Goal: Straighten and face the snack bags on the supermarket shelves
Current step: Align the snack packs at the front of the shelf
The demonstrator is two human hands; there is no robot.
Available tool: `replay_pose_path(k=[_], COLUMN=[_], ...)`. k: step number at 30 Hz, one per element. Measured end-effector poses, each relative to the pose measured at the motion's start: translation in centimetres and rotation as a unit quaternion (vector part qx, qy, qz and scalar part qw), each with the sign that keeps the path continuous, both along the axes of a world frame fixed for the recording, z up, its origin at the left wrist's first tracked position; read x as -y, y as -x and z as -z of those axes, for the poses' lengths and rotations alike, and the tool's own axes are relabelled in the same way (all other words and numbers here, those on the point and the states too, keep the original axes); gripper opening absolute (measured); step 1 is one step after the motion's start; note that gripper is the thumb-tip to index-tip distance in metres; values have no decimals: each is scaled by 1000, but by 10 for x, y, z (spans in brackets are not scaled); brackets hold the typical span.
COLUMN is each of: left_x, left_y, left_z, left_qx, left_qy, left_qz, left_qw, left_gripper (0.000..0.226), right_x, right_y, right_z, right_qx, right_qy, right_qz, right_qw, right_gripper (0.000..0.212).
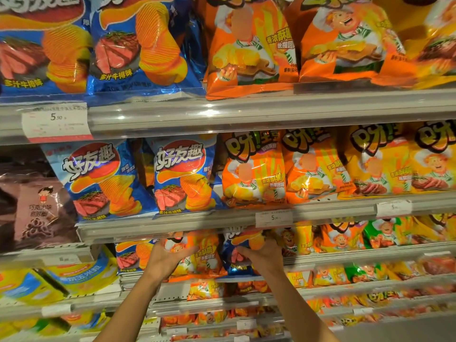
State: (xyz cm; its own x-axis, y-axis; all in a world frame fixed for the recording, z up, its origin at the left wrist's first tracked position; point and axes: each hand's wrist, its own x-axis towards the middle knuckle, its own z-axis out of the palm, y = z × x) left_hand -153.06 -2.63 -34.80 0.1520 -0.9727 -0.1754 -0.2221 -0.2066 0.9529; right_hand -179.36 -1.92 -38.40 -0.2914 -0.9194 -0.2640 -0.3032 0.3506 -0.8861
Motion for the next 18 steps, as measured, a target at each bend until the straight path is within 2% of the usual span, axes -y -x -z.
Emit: replay_pose_path(k=[3, 4, 8, 11, 12, 15, 16, 18], left_x=[3, 4, 3, 12, 14, 17, 15, 10], left_y=[8, 13, 46, 77, 85, 104, 111, 123], left_z=[12, 14, 12, 14, 15, 20, 18, 22], left_qx=[-25, -18, -5, -54, -69, -70, -89, -91], left_qy=[-34, -32, 20, 3, -10, -31, -18, 35], left_qz=[-24, -32, -52, -33, -28, -6, 4, 18], left_qw=[999, 999, 998, 998, 997, 997, 996, 995], left_gripper=[93, 91, 53, 37, 35, 53, 51, 30], right_x=[-20, -28, -59, -79, -85, -99, -102, -107], right_y=[19, 27, 63, 84, 90, 103, 108, 116], right_z=[7, 8, 15, 14, 16, 17, 19, 21], right_qx=[58, 56, 68, 22, 21, 37, 23, 4], right_qy=[16, 24, 27, 11, 12, 20, 22, 21], right_qz=[15, 19, 59, 81, 79, 103, 120, 135], right_qw=[998, 998, 996, 996, 997, 994, 992, 991], right_gripper=[46, 51, 70, 75, 77, 75, 77, 77])
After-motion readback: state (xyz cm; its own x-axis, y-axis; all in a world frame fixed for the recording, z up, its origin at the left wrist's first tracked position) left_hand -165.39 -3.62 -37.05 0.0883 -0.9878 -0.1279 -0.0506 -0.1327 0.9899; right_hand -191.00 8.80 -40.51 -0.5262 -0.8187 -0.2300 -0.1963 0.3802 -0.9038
